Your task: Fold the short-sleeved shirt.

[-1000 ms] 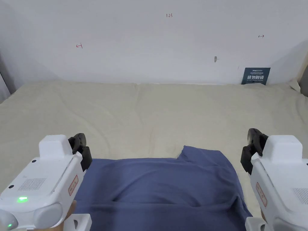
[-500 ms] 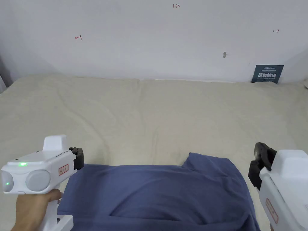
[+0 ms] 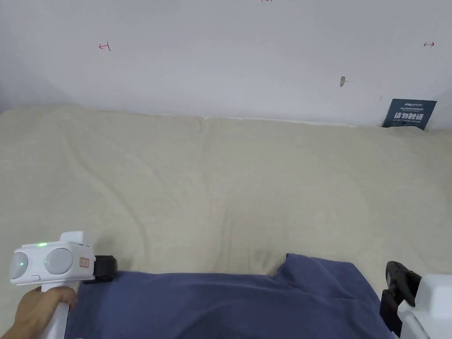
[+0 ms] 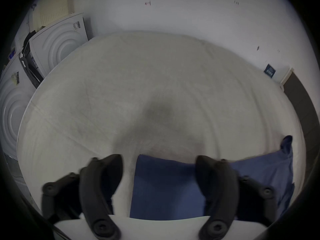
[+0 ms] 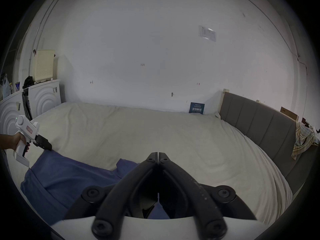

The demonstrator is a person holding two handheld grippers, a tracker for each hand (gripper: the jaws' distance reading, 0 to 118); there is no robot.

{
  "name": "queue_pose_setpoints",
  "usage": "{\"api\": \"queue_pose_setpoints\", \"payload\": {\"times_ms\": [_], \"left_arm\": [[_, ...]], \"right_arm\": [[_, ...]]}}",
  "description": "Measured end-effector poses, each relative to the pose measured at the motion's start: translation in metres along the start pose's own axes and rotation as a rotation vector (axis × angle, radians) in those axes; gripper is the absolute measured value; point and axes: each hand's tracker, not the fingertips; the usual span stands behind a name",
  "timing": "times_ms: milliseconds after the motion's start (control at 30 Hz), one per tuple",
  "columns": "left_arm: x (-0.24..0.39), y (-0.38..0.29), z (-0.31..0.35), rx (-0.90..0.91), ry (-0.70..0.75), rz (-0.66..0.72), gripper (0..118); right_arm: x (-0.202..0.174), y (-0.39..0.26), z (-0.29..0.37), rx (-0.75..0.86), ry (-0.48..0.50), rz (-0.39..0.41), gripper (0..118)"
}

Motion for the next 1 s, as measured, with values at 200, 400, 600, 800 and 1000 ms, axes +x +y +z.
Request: {"api": "queue_pose_setpoints", "payload": {"times_ms": [200, 400, 600, 800, 1000], "left_arm": [[0.01, -0.015, -0.006, 0.046, -0.034, -0.035, 16], [0.02, -0.018, 0.018, 0.133, -0.012, -0.1, 2], [0.023, -0.022, 0.072, 0.214, -0.102, -0.092, 2], [0.019, -0.02, 0.088, 0.23, -0.119, -0.091, 2], [0.008, -0.028, 0.091, 0.223, -0.095, -0.064, 2]], "right_arm": [[0.012, -0.01, -0.028, -0.093, 0.031, -0.07, 4], [0.04, -0.02, -0.094, -0.265, 0.048, -0.146, 110], [0.053, -0.044, -0.185, -0.482, 0.019, -0.134, 112], [0.041, -0.07, -0.235, -0.65, 0.057, -0.046, 65], [0.036, -0.073, -0.218, -0.561, 0.076, 0.017, 3]]}}
